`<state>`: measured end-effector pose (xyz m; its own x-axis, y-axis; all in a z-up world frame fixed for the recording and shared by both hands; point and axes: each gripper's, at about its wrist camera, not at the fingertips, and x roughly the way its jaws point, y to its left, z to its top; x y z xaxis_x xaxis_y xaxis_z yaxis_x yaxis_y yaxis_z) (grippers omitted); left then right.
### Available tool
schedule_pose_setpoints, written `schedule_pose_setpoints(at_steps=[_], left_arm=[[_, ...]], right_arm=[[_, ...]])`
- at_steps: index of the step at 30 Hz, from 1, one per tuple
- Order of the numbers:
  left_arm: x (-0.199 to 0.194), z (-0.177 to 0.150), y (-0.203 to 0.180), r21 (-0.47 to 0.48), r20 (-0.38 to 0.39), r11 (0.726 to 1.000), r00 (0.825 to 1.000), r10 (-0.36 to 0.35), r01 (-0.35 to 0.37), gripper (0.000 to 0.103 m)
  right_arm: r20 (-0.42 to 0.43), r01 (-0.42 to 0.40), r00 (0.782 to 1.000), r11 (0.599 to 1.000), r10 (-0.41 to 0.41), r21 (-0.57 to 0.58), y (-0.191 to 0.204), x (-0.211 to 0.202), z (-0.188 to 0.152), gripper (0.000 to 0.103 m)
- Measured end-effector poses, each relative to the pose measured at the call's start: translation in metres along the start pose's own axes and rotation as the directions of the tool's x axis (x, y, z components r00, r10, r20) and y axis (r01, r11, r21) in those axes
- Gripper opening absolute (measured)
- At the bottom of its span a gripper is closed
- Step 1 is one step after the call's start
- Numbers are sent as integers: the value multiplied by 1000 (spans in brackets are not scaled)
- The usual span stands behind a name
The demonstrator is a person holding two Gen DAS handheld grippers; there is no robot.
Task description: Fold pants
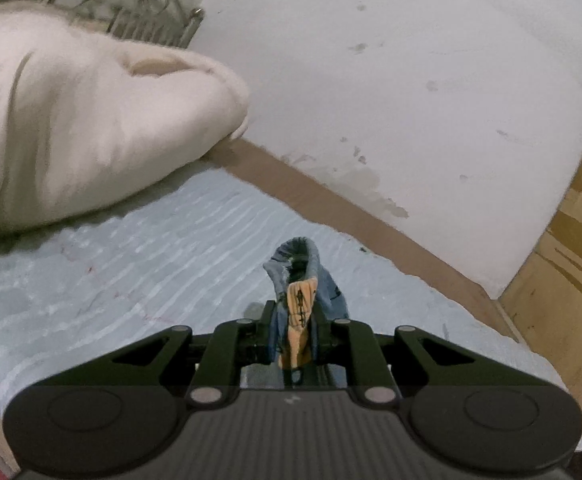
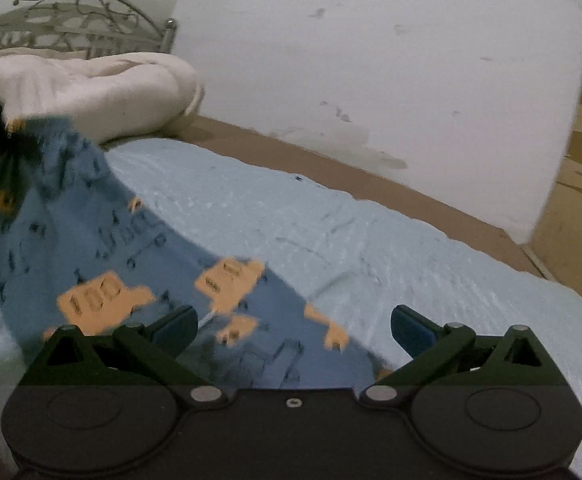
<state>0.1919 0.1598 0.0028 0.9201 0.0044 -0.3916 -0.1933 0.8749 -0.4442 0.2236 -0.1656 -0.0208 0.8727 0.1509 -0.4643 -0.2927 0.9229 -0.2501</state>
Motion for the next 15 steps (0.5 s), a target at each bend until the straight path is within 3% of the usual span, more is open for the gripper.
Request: schedule_pose_setpoints(at_steps=[5, 11, 15], left_arm=[[-10, 5, -30, 65, 17, 998, 1000, -18, 17, 16], [-17, 8, -60, 119, 26, 993, 999, -28, 25, 16], [-23, 7, -81, 163, 26, 986, 998, -50, 45, 16]], right_arm=[[54, 52, 997, 999, -52, -4, 27, -14, -18, 102], [66, 47, 997, 996, -42, -82, 51, -7, -20, 102], [87, 39, 996, 997, -33, -70, 50, -12, -20, 102]])
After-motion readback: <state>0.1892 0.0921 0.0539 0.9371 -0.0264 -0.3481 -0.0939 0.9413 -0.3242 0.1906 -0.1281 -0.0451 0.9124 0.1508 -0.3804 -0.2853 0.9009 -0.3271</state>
